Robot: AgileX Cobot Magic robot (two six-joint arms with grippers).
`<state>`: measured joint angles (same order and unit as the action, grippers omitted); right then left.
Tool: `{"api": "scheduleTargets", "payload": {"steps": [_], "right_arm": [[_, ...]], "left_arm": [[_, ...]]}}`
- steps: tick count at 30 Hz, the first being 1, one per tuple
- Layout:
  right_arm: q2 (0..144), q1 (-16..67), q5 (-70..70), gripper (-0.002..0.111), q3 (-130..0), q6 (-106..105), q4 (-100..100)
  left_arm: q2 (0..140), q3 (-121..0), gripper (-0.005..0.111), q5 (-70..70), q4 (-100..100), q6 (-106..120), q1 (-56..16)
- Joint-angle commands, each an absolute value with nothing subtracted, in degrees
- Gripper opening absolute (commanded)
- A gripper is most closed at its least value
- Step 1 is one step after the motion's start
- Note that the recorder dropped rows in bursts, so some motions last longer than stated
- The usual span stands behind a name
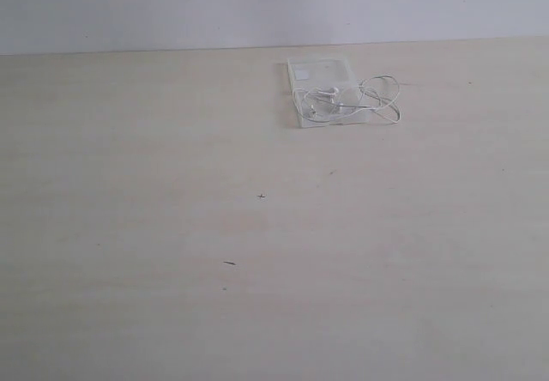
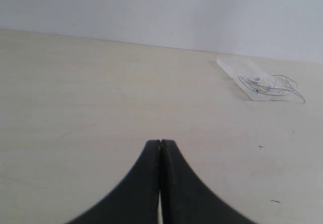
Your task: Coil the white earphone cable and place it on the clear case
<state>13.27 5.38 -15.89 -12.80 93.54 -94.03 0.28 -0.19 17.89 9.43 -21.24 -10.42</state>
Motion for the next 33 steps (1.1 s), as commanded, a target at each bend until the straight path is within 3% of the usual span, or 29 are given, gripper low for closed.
{"api": "scheduleTargets", "payload": {"steps": [1,14,18,21,23,33], "right_arm": [[10.99,5.35,-8.98,0.0,-10.95,80.58,-80.83],[9.74,5.35,-4.71,0.0,-10.07,79.24,-78.07],[9.53,5.35,7.07,0.0,-9.48,50.43,-42.65],[9.53,5.35,16.07,0.0,-9.48,10.14,-11.91],[9.38,5.35,16.07,0.0,-9.38,-5.14,0.0],[0.62,5.35,10.7,0.0,-0.84,-7.33,1.47]], "left_arm": [[0.0,0.0,0.0,17.64,9.79,-21.47,-10.38],[0.0,0.0,0.0,17.64,9.79,-21.47,-10.38],[0.0,0.0,0.0,17.64,9.79,-21.47,-10.38],[0.0,0.0,0.0,17.63,9.79,-21.47,-10.38],[0.0,0.0,0.0,17.63,9.79,-21.47,-10.38],[0.0,0.0,0.0,17.63,9.79,-21.47,-10.38]]}}
